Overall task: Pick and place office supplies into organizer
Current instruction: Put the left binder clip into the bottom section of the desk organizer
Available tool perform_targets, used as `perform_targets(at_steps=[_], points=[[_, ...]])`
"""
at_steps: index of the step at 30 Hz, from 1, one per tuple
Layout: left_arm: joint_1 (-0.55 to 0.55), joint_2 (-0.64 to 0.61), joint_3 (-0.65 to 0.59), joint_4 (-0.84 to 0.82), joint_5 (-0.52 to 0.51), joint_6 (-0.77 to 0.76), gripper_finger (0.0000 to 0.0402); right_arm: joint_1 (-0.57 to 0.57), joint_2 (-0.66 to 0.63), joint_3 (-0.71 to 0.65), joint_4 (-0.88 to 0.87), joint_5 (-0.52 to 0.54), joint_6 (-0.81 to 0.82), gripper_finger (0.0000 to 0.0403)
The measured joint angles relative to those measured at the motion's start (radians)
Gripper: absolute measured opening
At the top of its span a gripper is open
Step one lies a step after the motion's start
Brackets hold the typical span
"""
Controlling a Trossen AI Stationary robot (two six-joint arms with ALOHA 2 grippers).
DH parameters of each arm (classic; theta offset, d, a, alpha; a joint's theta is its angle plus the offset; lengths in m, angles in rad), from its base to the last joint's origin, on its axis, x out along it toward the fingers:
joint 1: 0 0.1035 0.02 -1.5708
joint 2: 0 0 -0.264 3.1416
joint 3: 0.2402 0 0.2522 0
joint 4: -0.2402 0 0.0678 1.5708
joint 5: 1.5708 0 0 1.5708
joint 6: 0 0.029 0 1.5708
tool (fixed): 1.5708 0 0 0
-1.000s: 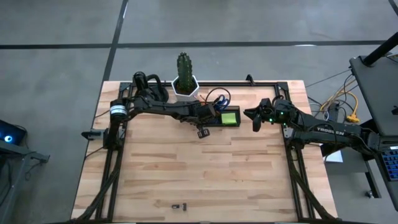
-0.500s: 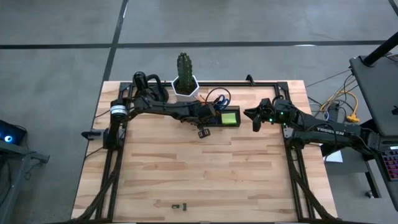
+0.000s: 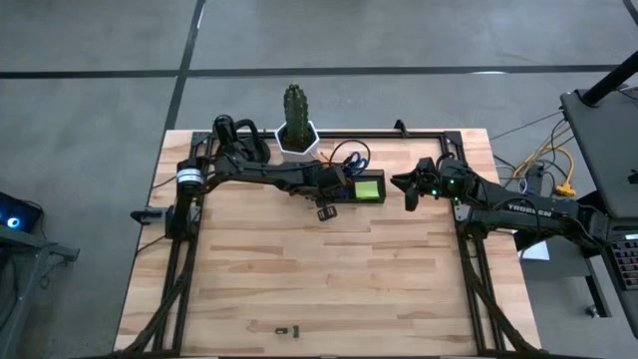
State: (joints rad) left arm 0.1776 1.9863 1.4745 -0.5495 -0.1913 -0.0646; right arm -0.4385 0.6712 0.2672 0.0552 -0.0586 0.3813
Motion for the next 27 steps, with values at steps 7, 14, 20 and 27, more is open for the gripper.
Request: perform_targets(at_steps=[7, 14, 20, 27], points=[[0.0, -0.023, 0.025, -0.069, 0.0, 0.002, 0.0109, 0.0, 0.0, 0.0, 0.0, 0.0, 0.0, 0.0057], [-0.001, -0.084, 0.033, -0.13, 0.003, 0.0, 0.0135, 0.0, 0.0, 0.0, -0.009, 0.0, 0.0, 0.0057], [-0.017, -0.161, 0.039, -0.151, 0.007, -0.007, 0.014, 0.0, 0.0, 0.0, -0.023, 0.0, 0.0, 0.0057], [-0.065, -0.241, 0.087, -0.149, 0.075, -0.014, 0.014, 0.0, -0.001, 0.0, -0.025, 0.0, 0.004, 0.0057]])
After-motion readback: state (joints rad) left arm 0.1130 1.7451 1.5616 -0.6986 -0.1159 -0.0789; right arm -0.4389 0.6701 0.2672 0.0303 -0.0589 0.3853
